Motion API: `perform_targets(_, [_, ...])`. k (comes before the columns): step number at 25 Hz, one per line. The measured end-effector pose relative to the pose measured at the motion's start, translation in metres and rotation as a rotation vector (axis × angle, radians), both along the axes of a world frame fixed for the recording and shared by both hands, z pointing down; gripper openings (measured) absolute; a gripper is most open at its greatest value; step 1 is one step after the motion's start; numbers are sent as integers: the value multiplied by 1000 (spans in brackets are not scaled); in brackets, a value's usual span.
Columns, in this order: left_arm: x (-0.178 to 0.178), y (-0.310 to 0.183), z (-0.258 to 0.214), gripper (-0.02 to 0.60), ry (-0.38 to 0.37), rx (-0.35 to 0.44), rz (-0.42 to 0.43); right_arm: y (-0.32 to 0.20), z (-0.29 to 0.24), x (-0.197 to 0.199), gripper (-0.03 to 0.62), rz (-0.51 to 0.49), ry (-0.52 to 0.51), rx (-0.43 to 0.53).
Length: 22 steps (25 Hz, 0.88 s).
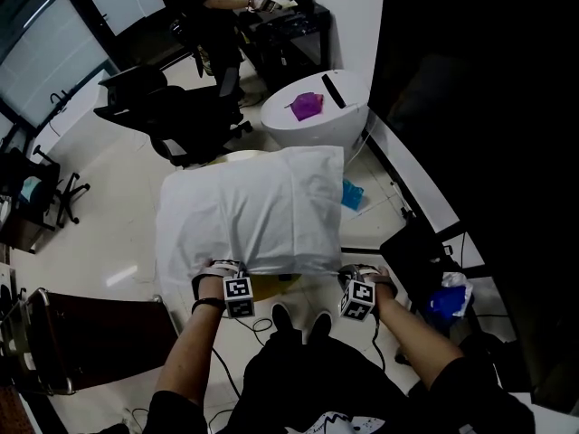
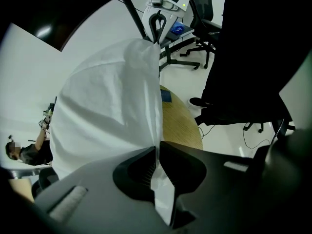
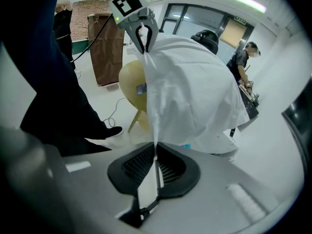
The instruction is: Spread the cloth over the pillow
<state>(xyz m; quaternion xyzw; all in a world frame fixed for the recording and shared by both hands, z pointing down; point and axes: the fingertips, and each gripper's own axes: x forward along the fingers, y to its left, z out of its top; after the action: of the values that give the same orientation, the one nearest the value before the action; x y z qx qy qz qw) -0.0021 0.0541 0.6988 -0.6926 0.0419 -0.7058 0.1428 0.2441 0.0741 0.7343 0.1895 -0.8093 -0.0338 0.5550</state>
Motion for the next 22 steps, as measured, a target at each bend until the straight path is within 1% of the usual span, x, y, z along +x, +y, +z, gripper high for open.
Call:
perform_targets(2, [0, -4, 2, 11, 2, -1, -2, -1, -8, 2, 44, 26, -27, 5])
perform_targets(6, [2, -12, -5, 39, 16, 13, -34, -5, -30, 2, 114, 72, -98, 10])
perform_targets(9, [5, -13, -10, 77, 40, 14, -67, -9, -52, 3, 130, 104, -152, 25])
perform_targets(12, [6, -10, -9, 111, 75, -5, -86, -13, -77, 9, 150, 144, -212, 37])
perform_targets(14, [6, -5, -14, 114, 101, -17, -86, -16, -101, 10, 160, 163, -251, 50])
perform_targets(15, [8, -4, -18, 114, 121, -10, -89, -18, -117, 9, 160, 163, -264, 68])
perform_targets(18, [7, -3, -36, 115, 178, 50, -111, -27, -160, 0, 160, 157, -306, 143])
perform_targets(19, [5, -4, -45, 117, 199, 87, -123, -30, -172, -7, 160, 161, -327, 161])
perform_targets(21, [-3, -8, -61, 132, 242, 186, -151, -35, -189, -26, 158, 171, -374, 184])
perform_targets(22, [-13, -11, -66, 149, 243, 237, -161, -38, -195, -39, 158, 174, -394, 192])
